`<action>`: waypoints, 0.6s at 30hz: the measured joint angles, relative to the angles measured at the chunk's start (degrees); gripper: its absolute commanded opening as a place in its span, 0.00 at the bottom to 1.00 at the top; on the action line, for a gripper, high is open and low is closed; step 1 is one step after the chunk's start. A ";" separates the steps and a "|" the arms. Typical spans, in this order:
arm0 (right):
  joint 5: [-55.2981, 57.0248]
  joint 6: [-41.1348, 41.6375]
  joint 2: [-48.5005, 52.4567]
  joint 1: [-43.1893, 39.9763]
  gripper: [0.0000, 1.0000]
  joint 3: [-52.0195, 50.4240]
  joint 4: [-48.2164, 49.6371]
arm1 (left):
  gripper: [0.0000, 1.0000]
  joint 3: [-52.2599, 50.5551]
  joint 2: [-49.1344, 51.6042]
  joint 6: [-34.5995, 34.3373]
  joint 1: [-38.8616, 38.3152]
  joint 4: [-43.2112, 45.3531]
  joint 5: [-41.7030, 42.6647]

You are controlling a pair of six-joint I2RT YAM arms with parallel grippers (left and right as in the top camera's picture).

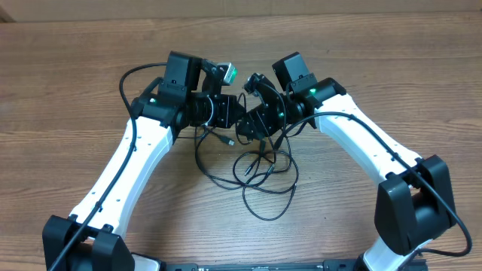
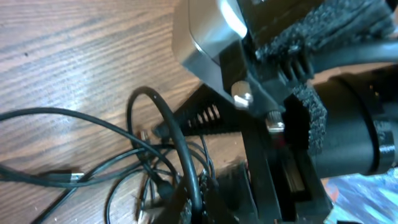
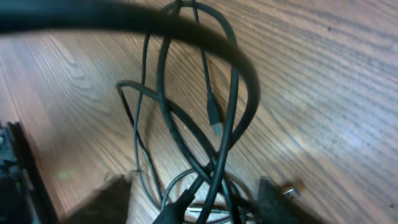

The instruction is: Untangle cables

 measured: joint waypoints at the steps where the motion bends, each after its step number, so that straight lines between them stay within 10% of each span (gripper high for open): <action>1: 0.17 -0.04 0.00 0.02 0.24 0.00 -0.07 | 0.04 0.00 0.00 0.00 0.00 -0.07 0.15; 3: 0.46 0.33 0.04 0.02 0.04 0.00 -0.02 | 0.04 0.00 -0.02 0.00 -0.02 -0.35 0.55; 18: 0.85 0.02 0.04 0.02 0.04 0.00 -5.88 | 0.04 0.00 -0.04 -1.36 -0.04 -1.33 -3.02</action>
